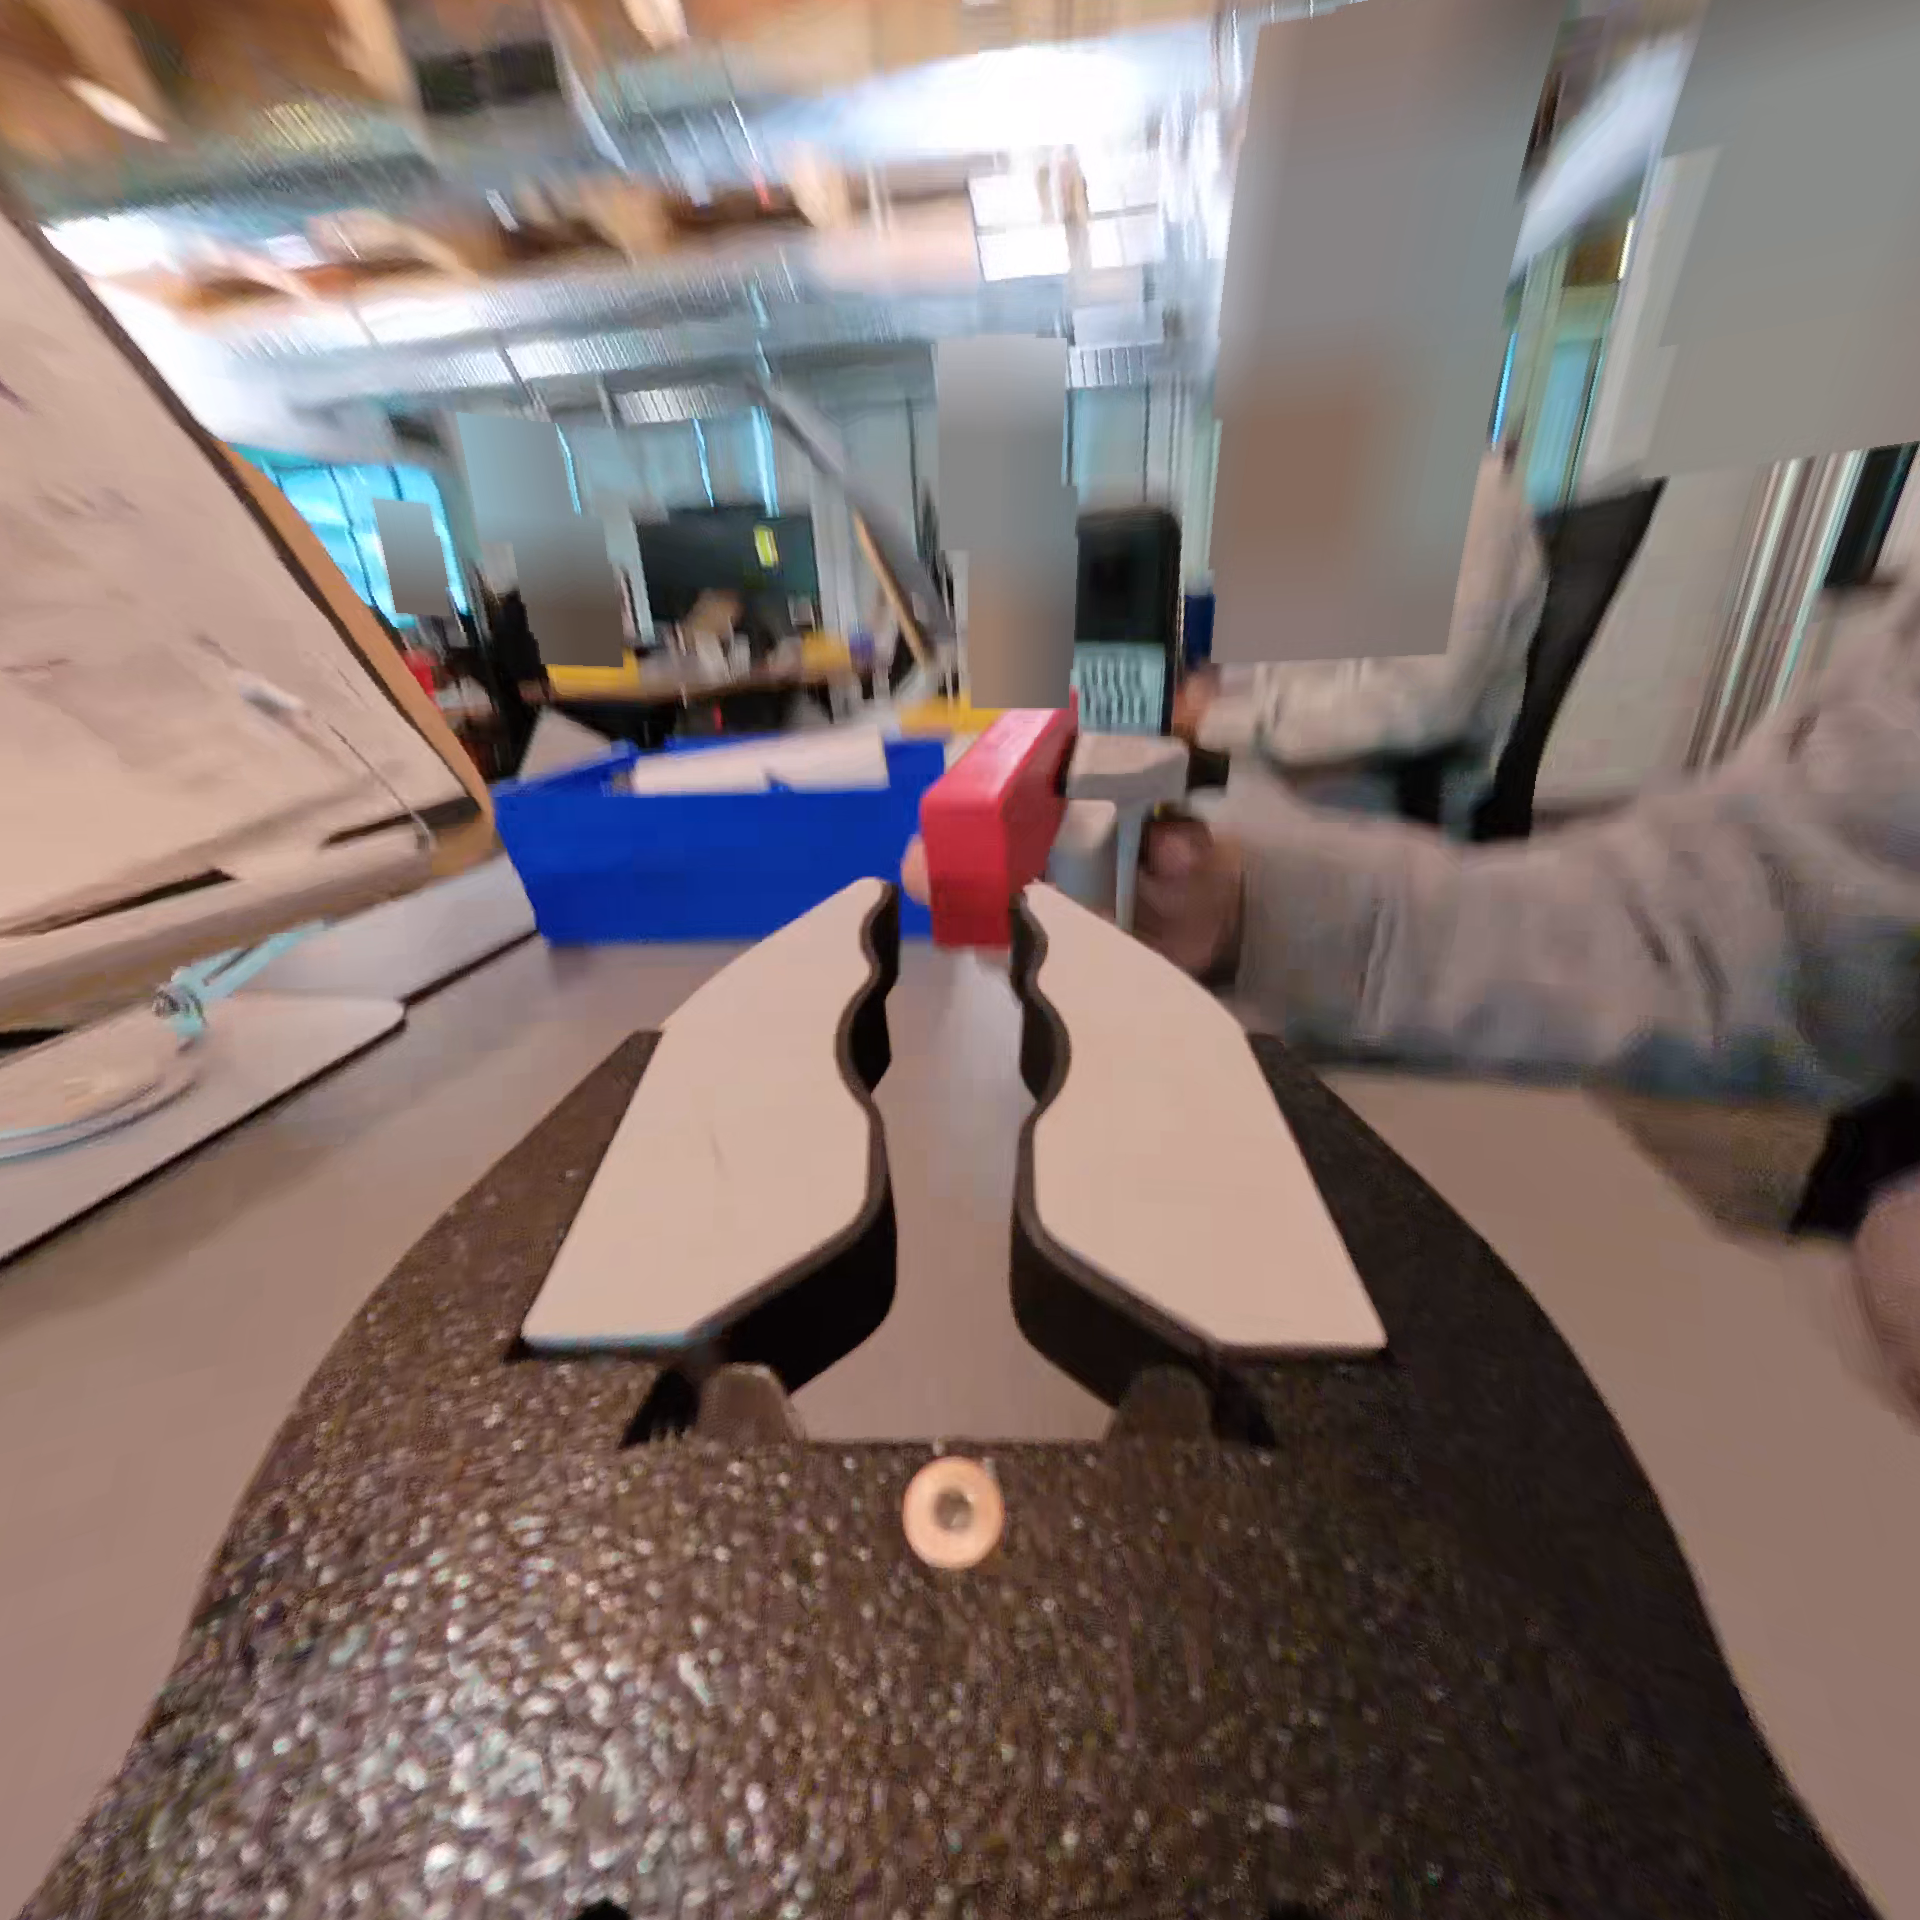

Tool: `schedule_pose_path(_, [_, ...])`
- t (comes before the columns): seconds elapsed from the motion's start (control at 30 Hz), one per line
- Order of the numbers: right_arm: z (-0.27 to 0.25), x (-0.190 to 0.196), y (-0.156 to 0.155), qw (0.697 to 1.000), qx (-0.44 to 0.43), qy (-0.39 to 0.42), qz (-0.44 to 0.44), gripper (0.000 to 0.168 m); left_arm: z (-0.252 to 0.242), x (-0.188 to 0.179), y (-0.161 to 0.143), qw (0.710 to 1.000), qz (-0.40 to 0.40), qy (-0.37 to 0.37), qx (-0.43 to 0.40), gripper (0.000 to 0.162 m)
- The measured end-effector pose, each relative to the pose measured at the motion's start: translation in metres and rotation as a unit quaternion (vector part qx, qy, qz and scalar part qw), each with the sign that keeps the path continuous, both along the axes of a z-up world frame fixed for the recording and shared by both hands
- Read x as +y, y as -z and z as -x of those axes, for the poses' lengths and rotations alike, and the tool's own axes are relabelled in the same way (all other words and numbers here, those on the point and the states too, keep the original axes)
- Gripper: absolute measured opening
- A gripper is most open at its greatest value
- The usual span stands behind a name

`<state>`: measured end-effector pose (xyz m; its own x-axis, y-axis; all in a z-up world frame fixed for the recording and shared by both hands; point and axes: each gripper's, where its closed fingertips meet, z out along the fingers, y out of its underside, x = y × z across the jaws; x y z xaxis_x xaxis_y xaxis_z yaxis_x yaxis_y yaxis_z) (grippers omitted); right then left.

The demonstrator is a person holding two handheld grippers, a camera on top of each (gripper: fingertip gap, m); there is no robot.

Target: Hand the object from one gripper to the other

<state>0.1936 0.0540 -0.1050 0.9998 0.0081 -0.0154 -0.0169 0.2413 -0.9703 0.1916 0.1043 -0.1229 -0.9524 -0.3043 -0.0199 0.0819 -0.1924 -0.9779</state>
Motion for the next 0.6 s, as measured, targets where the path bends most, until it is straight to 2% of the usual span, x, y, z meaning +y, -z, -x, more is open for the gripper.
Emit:
schedule_pose_path(0.07, [-0.009,-0.006,-0.017,0.994,0.061,0.010,-0.091,0.017,-0.004,0.003,-0.007,0.998,0.054,0.003,0.033,0.027])
schedule_pose_path(0.17, [-0.015,-0.001,-0.015,0.984,0.118,0.011,-0.136,0.017,-0.004,-0.002,-0.006,0.994,0.084,0.025,0.063,0.033])
schedule_pose_path(0.3, [-0.008,0.017,-0.001,0.985,0.131,0.000,-0.112,0.017,-0.002,-0.008,-0.008,0.990,0.106,0.038,0.079,0.035])
schedule_pose_path(0.4, [-0.002,0.023,0.001,0.988,0.121,-0.008,-0.099,0.017,-0.001,-0.009,-0.006,0.992,0.099,0.038,0.071,0.017])
schedule_pose_path(0.53, [-0.002,0.024,0.007,0.991,0.114,-0.013,-0.070,0.018,-0.001,-0.009,-0.002,0.995,0.072,0.036,0.057,0.016])
schedule_pose_path(0.6, [-0.011,0.022,0.014,0.993,0.113,0.010,-0.043,0.023,-0.004,-0.010,0.001,0.996,0.052,0.024,0.064,0.014])
